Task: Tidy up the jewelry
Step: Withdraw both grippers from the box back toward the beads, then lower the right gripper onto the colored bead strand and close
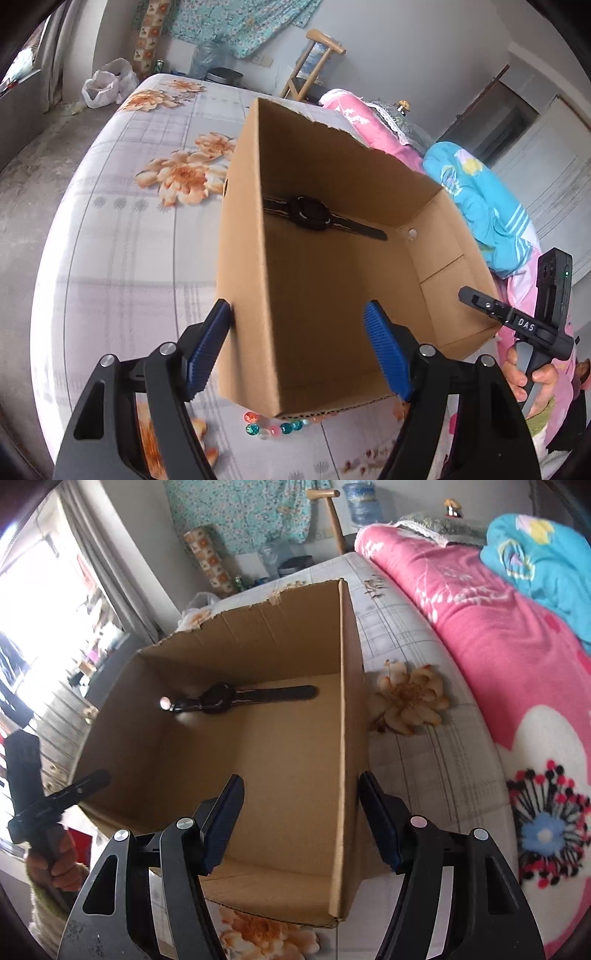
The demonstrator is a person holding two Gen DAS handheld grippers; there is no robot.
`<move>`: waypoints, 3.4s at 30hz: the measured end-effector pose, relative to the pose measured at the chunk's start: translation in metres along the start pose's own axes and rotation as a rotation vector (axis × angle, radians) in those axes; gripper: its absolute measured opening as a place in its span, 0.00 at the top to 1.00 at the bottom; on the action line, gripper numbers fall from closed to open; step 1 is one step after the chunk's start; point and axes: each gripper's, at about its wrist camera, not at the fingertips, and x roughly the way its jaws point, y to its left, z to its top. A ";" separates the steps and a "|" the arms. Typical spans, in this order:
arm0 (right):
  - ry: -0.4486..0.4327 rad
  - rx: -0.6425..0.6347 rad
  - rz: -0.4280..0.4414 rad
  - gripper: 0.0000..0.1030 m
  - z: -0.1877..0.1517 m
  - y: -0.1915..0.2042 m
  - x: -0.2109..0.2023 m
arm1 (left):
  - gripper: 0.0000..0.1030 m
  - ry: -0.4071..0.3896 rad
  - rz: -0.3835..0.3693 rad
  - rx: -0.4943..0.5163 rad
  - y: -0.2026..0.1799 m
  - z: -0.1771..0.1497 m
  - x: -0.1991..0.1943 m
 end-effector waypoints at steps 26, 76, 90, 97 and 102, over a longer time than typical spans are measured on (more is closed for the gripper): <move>-0.039 -0.022 -0.047 0.37 -0.007 0.001 -0.014 | 0.23 -0.049 -0.018 -0.021 0.014 -0.007 -0.022; -0.006 -0.459 -0.154 0.48 -0.106 0.136 0.054 | 0.05 -0.011 0.341 0.345 -0.021 -0.155 -0.012; 0.035 -0.517 -0.170 0.60 -0.132 0.128 0.042 | 0.25 -0.137 0.258 0.242 -0.014 -0.149 -0.046; 0.009 -0.513 -0.163 0.60 -0.154 0.124 0.024 | 0.41 -0.131 0.215 0.272 -0.030 -0.135 -0.029; -0.008 -0.440 -0.093 0.60 -0.152 0.102 0.007 | 0.56 -0.073 0.266 0.325 -0.040 -0.127 -0.005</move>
